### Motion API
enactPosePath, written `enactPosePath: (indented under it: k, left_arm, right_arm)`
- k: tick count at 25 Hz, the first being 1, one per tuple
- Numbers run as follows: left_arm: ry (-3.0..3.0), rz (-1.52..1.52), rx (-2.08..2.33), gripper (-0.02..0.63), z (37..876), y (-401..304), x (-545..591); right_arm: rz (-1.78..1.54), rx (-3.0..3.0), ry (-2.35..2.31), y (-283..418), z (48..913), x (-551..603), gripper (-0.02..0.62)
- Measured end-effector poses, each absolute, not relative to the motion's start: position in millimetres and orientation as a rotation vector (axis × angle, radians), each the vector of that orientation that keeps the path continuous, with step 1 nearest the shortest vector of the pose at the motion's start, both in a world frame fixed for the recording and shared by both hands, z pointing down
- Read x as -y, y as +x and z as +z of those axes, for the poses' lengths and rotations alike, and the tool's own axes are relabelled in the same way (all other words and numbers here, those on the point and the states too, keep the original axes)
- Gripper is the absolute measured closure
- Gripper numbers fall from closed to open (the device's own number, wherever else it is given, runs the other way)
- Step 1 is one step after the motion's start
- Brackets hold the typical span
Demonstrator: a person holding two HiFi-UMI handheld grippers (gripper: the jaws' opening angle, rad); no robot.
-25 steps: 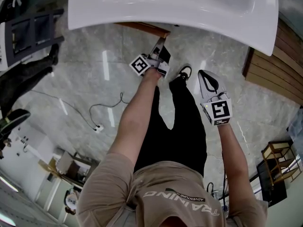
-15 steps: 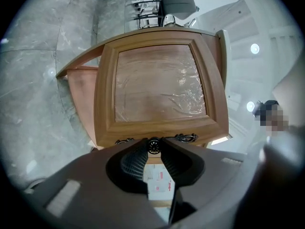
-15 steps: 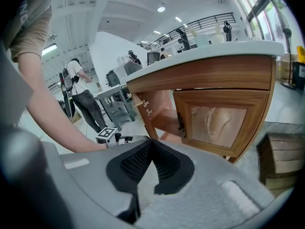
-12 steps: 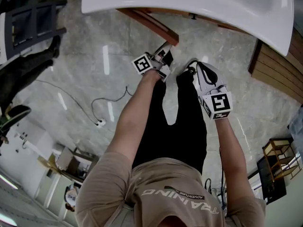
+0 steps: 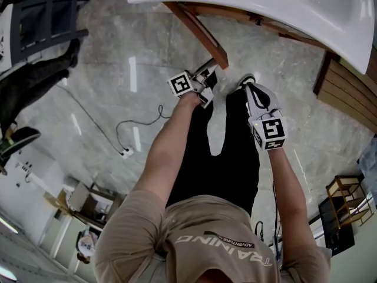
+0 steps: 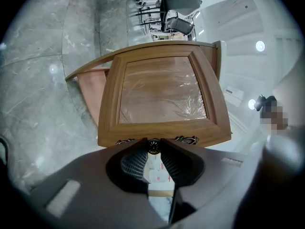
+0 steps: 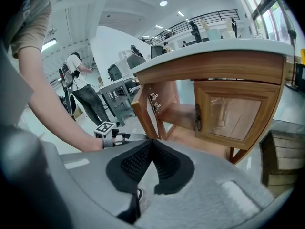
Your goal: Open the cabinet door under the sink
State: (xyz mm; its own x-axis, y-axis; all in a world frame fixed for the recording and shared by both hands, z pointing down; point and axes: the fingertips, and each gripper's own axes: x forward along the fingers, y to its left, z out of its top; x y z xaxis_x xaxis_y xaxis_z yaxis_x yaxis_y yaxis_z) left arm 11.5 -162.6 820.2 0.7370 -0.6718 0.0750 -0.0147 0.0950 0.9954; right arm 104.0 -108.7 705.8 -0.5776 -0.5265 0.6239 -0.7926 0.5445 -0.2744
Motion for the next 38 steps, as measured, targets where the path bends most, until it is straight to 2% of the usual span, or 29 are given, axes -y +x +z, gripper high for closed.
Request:
enactPosePath:
  k: [20,38]
  left_arm:
    - [1.396,-0.515,0.605,0.511,827.1,-89.7,126.2]
    - [1.398,-0.47,0.558,0.505,824.1,-137.5,131.1]
  right_arm:
    - [0.793,2.298,1.013,44.5,714.4,85.2,0.594]
    - [0.832,2.265,1.043,0.5,720.6,82.4,0.594]
